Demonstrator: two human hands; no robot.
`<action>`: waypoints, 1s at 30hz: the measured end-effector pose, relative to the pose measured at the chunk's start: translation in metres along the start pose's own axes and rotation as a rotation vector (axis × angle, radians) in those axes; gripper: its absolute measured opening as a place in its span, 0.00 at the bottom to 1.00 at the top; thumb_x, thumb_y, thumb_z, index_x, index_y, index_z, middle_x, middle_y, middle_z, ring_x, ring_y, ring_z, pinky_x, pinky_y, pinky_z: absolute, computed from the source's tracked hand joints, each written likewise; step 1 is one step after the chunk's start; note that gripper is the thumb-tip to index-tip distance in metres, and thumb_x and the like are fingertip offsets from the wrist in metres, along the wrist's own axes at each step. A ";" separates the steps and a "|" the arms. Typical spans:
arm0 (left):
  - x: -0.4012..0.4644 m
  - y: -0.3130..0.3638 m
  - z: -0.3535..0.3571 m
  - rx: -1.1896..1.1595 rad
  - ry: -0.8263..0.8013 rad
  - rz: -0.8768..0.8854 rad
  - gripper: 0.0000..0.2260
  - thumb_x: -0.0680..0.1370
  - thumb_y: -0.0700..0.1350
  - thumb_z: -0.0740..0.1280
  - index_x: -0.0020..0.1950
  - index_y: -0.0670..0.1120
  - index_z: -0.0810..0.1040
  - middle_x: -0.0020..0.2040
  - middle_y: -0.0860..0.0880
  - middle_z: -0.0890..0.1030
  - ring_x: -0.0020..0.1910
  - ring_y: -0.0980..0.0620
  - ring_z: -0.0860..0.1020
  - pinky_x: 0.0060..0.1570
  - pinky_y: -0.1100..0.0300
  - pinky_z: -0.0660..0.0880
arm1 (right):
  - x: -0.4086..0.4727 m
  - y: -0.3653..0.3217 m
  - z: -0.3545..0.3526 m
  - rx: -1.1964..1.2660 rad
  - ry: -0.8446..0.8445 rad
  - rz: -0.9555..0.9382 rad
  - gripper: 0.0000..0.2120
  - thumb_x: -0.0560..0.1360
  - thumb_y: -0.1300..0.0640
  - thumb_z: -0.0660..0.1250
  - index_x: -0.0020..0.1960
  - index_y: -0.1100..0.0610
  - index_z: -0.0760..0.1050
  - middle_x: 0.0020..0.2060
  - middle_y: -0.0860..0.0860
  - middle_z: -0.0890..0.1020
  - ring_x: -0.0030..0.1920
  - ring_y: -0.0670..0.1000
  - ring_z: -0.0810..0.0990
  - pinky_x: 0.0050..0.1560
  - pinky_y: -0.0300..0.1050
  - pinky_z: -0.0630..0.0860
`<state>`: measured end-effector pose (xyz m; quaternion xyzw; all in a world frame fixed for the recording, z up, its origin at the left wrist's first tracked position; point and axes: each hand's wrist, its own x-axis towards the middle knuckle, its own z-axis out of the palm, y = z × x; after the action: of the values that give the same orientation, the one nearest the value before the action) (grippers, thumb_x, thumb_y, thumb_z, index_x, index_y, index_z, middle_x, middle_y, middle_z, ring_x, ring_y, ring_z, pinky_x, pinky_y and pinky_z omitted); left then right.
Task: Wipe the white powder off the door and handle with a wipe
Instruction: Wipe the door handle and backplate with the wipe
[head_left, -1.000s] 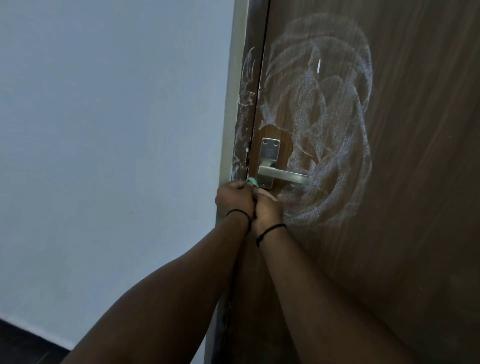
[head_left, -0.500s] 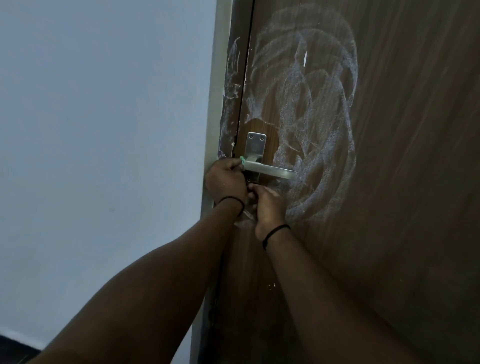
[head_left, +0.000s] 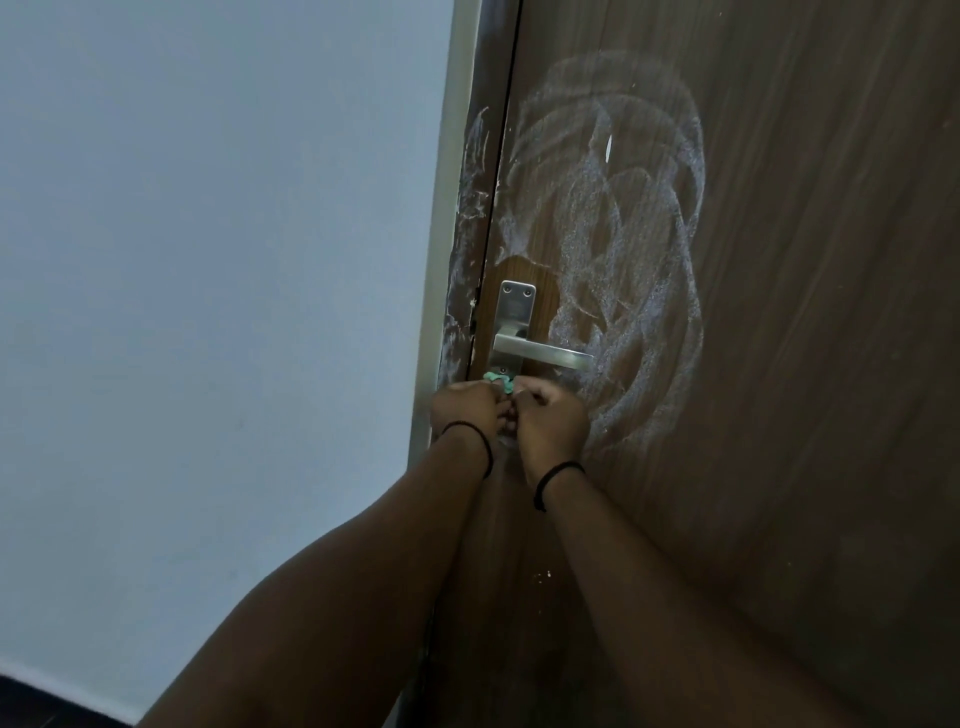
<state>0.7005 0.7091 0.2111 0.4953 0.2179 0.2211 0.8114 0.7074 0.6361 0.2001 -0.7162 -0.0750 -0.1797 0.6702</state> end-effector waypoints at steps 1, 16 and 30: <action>-0.004 0.002 -0.004 0.009 0.026 0.046 0.05 0.75 0.36 0.68 0.48 0.39 0.83 0.38 0.41 0.83 0.30 0.47 0.78 0.30 0.60 0.73 | -0.003 -0.003 -0.001 -0.070 -0.024 -0.086 0.08 0.77 0.60 0.66 0.53 0.55 0.83 0.40 0.49 0.85 0.35 0.42 0.81 0.38 0.34 0.80; -0.006 0.095 0.041 0.686 0.198 0.754 0.05 0.76 0.43 0.70 0.44 0.45 0.85 0.41 0.49 0.84 0.40 0.52 0.81 0.40 0.58 0.79 | 0.033 -0.104 -0.038 -0.334 0.199 -0.790 0.09 0.78 0.58 0.64 0.54 0.56 0.82 0.47 0.50 0.83 0.45 0.42 0.76 0.47 0.28 0.69; -0.007 0.094 0.024 0.432 0.110 0.550 0.09 0.74 0.39 0.65 0.46 0.45 0.85 0.43 0.45 0.84 0.44 0.46 0.82 0.44 0.55 0.80 | 0.068 -0.126 0.001 -1.124 -0.305 -1.023 0.09 0.76 0.63 0.64 0.49 0.56 0.82 0.48 0.54 0.79 0.52 0.54 0.76 0.50 0.48 0.76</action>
<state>0.6956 0.7271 0.3067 0.6831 0.1613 0.4064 0.5849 0.7265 0.6394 0.3415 -0.8419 -0.3854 -0.3771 0.0220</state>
